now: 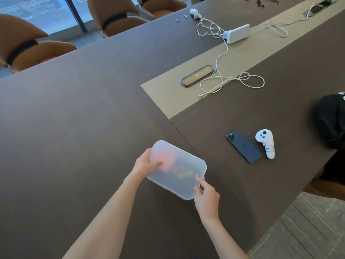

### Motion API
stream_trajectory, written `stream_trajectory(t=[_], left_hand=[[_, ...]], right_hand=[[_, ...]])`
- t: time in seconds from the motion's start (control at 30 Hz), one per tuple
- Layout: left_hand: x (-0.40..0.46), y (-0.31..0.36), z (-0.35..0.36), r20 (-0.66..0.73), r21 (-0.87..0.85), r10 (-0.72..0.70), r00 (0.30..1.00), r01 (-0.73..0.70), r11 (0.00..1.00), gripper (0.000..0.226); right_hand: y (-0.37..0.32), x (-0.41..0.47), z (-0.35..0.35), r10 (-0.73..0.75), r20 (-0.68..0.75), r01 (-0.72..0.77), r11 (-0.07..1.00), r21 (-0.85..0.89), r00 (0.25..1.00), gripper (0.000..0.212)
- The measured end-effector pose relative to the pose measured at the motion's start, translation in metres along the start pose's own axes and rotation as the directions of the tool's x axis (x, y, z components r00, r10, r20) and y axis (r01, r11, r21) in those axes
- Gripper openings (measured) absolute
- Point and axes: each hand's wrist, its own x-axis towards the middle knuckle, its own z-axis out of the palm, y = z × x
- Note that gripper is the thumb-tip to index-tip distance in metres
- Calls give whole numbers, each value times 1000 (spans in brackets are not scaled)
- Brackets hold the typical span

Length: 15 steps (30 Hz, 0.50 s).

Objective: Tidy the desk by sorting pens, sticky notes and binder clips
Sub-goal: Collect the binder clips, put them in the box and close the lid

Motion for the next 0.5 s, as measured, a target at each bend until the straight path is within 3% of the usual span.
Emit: stream_trajectory(t=[0.27,0.5], left_hand=[[-44,-34,-7,-148,-5,-103,984,103,995,55],[-119,-138,-20,-285,-461,-357,890,199,865,26]], right_hand=[[-1,10,11,-110,71,121,976,-180,991,49],[-33,-21,59,-275,324,352,912,-210,905,60]])
